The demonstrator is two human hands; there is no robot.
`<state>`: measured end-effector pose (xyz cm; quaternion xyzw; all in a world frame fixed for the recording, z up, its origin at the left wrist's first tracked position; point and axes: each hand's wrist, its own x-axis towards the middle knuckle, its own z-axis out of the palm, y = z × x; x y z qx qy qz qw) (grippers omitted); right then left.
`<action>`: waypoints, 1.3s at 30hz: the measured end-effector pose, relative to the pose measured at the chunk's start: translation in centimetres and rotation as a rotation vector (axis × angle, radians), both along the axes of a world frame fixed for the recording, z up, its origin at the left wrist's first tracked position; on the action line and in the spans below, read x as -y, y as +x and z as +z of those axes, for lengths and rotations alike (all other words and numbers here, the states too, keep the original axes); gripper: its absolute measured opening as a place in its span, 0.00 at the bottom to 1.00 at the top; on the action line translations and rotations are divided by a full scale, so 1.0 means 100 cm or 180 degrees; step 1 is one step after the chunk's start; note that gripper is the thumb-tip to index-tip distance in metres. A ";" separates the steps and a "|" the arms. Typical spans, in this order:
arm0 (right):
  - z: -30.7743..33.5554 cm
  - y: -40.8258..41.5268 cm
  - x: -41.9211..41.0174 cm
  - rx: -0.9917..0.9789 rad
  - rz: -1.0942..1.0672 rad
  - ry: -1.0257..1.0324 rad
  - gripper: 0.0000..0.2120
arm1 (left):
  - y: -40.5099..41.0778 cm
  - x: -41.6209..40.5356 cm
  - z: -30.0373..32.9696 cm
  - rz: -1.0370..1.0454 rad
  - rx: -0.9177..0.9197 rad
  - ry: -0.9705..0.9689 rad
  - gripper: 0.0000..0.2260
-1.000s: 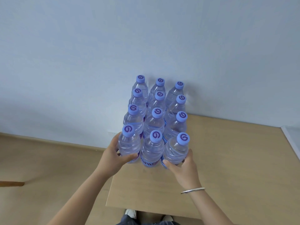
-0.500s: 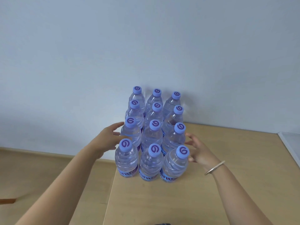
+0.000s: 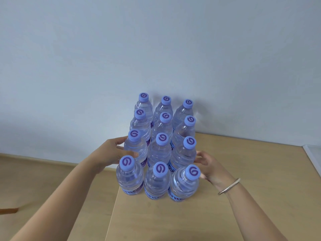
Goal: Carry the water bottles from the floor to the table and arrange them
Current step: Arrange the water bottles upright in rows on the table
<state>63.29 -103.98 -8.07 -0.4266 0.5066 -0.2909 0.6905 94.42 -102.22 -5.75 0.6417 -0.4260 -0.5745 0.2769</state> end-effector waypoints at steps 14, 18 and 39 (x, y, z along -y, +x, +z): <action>0.023 0.009 0.062 -0.0443 -0.0369 0.0286 0.21 | 0.007 0.061 0.036 0.0006 0.0277 0.0152 0.37; 0.024 0.018 0.065 -0.0330 -0.0095 0.0167 0.17 | -0.007 0.070 0.025 0.0026 0.0287 0.0052 0.17; 0.041 0.022 0.108 -0.0200 -0.0721 0.0816 0.17 | -0.001 0.115 0.056 0.0182 -0.0003 0.0355 0.07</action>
